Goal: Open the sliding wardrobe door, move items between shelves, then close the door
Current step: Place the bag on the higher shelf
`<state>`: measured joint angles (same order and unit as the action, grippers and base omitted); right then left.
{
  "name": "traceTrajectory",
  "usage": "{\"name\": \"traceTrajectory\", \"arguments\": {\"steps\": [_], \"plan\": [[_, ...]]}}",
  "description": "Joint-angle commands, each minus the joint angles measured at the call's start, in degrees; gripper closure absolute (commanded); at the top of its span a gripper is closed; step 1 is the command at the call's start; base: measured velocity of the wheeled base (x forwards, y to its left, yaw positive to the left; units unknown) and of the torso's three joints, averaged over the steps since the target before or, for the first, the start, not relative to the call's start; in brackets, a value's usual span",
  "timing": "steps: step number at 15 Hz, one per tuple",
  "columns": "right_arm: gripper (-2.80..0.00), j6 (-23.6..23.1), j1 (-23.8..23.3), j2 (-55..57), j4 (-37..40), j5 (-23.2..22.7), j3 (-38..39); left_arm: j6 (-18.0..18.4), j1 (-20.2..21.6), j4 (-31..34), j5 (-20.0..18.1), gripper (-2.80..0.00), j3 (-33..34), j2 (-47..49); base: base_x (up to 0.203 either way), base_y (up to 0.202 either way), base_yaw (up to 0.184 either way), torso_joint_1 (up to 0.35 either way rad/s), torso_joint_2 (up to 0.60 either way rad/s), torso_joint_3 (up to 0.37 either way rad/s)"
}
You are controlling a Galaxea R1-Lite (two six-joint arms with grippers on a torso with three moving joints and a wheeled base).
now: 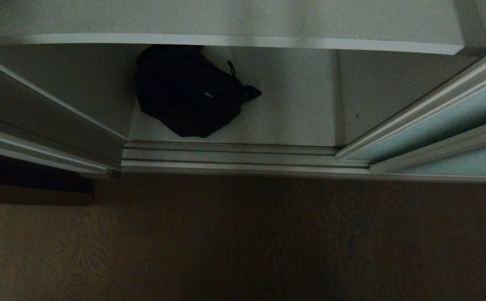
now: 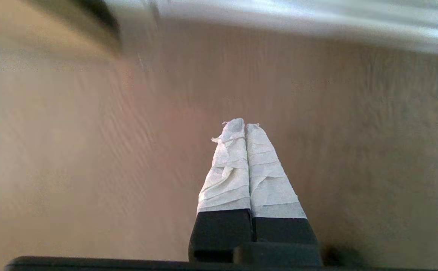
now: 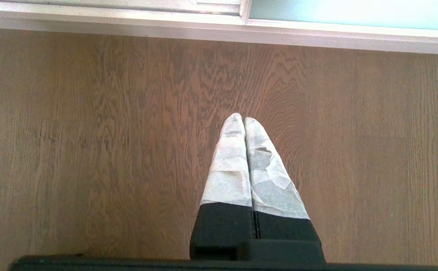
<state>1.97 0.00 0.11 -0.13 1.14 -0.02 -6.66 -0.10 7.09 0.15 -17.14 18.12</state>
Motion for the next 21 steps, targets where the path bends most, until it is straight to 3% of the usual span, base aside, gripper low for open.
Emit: {"name": "traceTrajectory", "arguments": {"steps": [1, 6, 10, 16, 19, 21], "plan": [[0.0, 0.0, 0.0, 0.0, 0.0, 0.0, 0.0, -3.6, 0.0, -0.1, -0.2, 0.0, -1.2, 12.6, 0.0, 0.0, 0.0, 0.0, 0.0, 0.0], [0.0, 0.0, 0.0, 0.0, 0.0, 0.0, 0.0, -18.7, 0.0, -7.6, -1.2, 0.0, -2.4, 35.5, 0.0, 0.0, 0.0, 0.0, 0.0, 0.0], [0.0, 0.0, 0.0, 0.0, 0.0, 0.0, 0.0, -25.9, -0.6, -18.9, -1.8, 0.0, -4.9, 51.3, 0.0, 0.0, 0.0, 0.0, 0.0, 0.0], [0.0, 0.0, 0.0, 0.0, 0.0, 0.0, 0.0, -29.2, -1.7, -39.5, -3.7, 0.0, -14.4, 75.4, 0.0, 0.0, 0.0, 0.0, 0.0, 0.0], [0.0, 0.0, 0.0, 0.0, 0.0, 0.0, 0.0, -29.2, -1.9, -44.3, -8.9, 0.0, -21.2, 83.9, 0.0, 0.0, 0.0, 0.0, 0.0, 0.0], [0.0, 0.0, 0.0, 0.0, 0.0, 0.0, -0.1, -29.0, -1.9, -46.9, -10.1, 0.0, -28.1, 89.7, 0.0, 0.0, 0.0, 0.0, 0.0, 0.0]]}}
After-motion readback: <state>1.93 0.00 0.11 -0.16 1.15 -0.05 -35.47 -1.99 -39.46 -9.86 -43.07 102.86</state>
